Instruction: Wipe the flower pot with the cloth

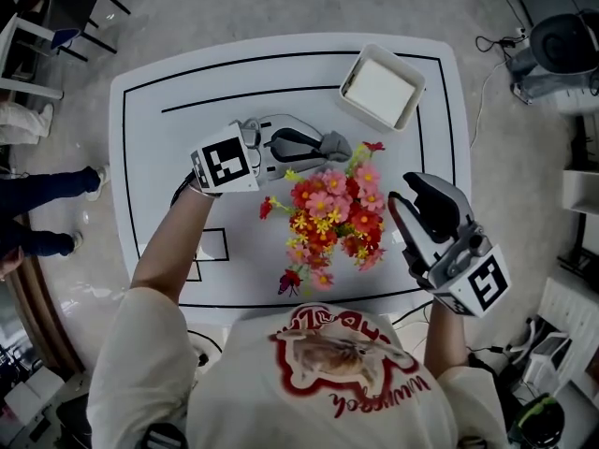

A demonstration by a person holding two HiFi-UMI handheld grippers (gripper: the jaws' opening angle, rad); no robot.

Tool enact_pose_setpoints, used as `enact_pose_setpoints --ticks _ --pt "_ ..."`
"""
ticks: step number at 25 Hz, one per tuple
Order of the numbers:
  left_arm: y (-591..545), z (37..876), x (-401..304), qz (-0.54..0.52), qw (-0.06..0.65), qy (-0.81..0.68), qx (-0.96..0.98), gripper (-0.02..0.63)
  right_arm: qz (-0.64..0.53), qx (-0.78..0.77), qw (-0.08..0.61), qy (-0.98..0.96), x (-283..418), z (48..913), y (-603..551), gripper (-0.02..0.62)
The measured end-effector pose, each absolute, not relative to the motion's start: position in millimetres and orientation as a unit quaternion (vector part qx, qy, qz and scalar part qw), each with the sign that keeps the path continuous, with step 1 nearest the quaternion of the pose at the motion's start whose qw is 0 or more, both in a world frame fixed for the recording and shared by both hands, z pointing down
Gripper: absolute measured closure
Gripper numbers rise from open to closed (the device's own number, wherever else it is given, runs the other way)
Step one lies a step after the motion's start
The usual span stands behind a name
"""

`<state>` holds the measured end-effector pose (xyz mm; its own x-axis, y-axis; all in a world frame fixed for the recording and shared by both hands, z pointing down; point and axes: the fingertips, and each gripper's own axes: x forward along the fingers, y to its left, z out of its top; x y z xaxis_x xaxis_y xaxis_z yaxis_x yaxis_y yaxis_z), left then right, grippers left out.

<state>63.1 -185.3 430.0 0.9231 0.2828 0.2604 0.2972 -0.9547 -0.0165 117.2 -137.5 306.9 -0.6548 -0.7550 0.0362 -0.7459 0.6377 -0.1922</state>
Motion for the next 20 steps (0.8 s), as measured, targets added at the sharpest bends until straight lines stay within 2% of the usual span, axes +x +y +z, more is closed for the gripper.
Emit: enact_pose_setpoints --ticks 8,20 --pt "-169.1 441.5 65.2 -0.164 0.045 -0.212 -0.962 0.565 -0.096 -0.419 0.009 0.903 117.3 312.0 -138.8 0.488" --pt "-167.4 448.3 57.7 -0.185 0.074 -0.200 -0.959 0.565 -0.086 -0.425 0.008 0.901 115.5 305.6 -140.7 0.500"
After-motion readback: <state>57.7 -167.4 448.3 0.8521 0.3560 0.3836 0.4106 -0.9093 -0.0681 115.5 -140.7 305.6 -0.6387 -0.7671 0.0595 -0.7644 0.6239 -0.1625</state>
